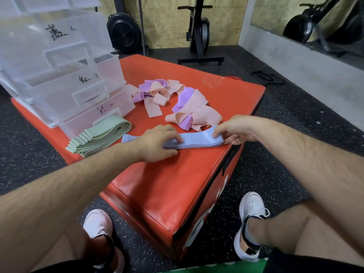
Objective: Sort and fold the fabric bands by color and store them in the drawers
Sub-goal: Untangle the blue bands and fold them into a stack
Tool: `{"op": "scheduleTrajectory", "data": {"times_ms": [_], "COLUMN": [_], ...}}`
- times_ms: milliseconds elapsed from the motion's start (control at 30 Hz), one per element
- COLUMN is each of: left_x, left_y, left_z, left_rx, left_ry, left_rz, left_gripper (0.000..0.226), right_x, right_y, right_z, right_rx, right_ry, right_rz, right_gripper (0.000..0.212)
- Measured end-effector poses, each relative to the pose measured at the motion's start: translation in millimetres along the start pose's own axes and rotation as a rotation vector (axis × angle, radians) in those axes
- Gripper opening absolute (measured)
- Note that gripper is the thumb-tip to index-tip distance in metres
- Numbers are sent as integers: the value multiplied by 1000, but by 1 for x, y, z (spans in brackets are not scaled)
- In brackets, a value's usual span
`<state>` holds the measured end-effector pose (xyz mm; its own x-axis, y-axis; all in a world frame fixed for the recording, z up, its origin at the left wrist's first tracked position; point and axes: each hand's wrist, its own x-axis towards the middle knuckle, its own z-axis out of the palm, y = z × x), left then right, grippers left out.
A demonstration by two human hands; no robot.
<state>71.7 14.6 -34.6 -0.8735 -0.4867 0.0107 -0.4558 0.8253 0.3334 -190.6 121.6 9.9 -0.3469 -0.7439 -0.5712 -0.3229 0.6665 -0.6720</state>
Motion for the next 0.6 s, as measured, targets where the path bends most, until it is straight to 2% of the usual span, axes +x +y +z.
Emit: {"op": "scheduleTrajectory", "data": {"times_ms": [267,433,600], "left_x": [6,17,24], "left_y": [-3,19,35], "left_z": [5,10,13], "left_rx": [-14,-61,-58], "left_ry": [37,4,-22], "left_rz": [32,80,128], "left_gripper": [42,39,42], "right_x": [-2,-17,-27], "right_y": [0,2,9], "right_z": [-5,-28,-51], "right_rx": [55,-5,-45], "right_ry": [-14,-40,-20], "right_rz": [-48,-31,-40], "right_gripper": [30,25,35]}}
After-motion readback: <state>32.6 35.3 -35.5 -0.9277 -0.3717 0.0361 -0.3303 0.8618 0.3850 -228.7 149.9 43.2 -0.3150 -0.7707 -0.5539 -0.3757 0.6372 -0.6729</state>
